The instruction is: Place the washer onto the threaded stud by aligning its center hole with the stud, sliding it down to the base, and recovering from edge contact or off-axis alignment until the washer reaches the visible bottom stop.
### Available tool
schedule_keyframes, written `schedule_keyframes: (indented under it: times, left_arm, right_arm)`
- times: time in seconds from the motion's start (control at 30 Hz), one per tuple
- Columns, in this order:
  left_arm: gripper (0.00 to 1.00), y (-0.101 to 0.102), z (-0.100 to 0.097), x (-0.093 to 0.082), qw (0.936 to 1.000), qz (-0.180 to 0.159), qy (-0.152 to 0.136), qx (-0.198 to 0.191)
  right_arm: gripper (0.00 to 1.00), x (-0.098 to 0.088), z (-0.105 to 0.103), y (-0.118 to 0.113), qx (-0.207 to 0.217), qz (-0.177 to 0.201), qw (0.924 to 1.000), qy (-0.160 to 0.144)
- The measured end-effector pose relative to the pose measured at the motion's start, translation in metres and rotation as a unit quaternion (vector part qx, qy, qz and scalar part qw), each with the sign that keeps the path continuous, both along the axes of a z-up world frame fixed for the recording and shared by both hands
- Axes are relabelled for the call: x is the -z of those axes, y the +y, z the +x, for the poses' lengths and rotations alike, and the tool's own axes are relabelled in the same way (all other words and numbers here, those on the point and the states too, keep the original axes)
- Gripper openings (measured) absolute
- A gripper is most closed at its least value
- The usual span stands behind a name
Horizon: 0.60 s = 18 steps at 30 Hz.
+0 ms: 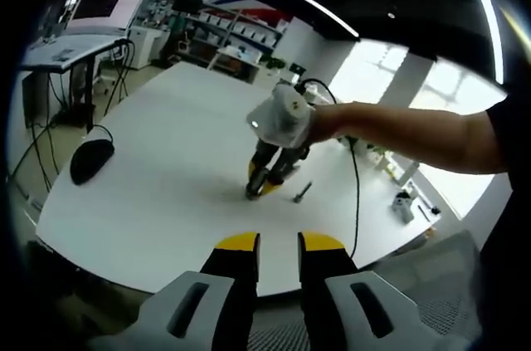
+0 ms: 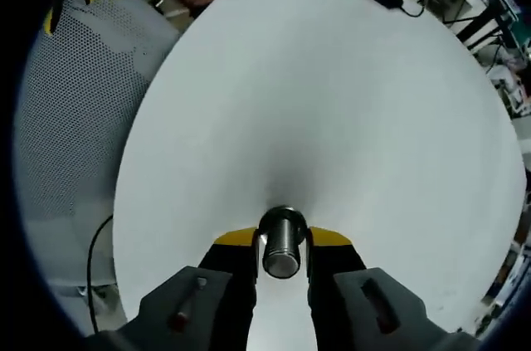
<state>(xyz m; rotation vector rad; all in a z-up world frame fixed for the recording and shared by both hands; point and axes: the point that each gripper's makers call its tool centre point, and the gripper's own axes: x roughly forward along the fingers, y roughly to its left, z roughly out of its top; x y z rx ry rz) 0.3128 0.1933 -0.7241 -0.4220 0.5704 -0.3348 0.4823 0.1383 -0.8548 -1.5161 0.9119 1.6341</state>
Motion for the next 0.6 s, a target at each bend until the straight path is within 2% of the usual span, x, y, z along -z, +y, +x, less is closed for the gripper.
schedule_keyframes:
  times: [0.03, 0.13, 0.17, 0.23, 0.27, 0.33, 0.43, 0.6]
  left_arm:
    - [0.15, 0.0, 0.0, 0.0, 1.0, 0.0, 0.0, 0.001]
    - [0.15, -0.002, -0.001, 0.001, 1.0, 0.002, 0.004, 0.007]
    - [0.14, -0.002, -0.002, 0.002, 0.9999, 0.003, 0.005, 0.009]
    - [0.14, -0.004, -0.002, 0.003, 0.9999, 0.004, 0.007, 0.013]
    - [0.14, -0.004, -0.003, 0.003, 0.9999, 0.003, 0.008, 0.014]
    - [0.14, -0.005, -0.004, 0.003, 0.9998, 0.004, 0.008, 0.018]
    - [0.14, -0.003, -0.002, -0.002, 0.9999, 0.002, -0.009, 0.011]
    - [0.14, -0.009, -0.003, -0.003, 0.9997, 0.002, -0.013, 0.022]
  right_arm:
    - [0.24, 0.0, 0.0, 0.0, 0.004, 0.002, 1.0, -0.003]
    - [0.32, -0.007, -0.002, 0.011, 0.067, 0.045, 0.9967, 0.011]
    - [0.33, -0.009, -0.002, 0.01, 0.066, 0.046, 0.9967, 0.01]
    - [0.34, -0.018, 0.003, 0.009, 0.059, 0.05, 0.997, -0.007]
    - [0.35, -0.025, 0.007, 0.012, 0.076, 0.069, 0.9945, -0.02]
    - [0.37, -0.038, 0.005, 0.016, 0.106, 0.099, 0.9893, -0.013]
    - [0.37, -0.067, 0.001, 0.019, 0.153, 0.161, 0.9749, -0.011]
    - [0.37, -0.1, -0.01, 0.001, 0.208, 0.218, 0.9533, -0.017]
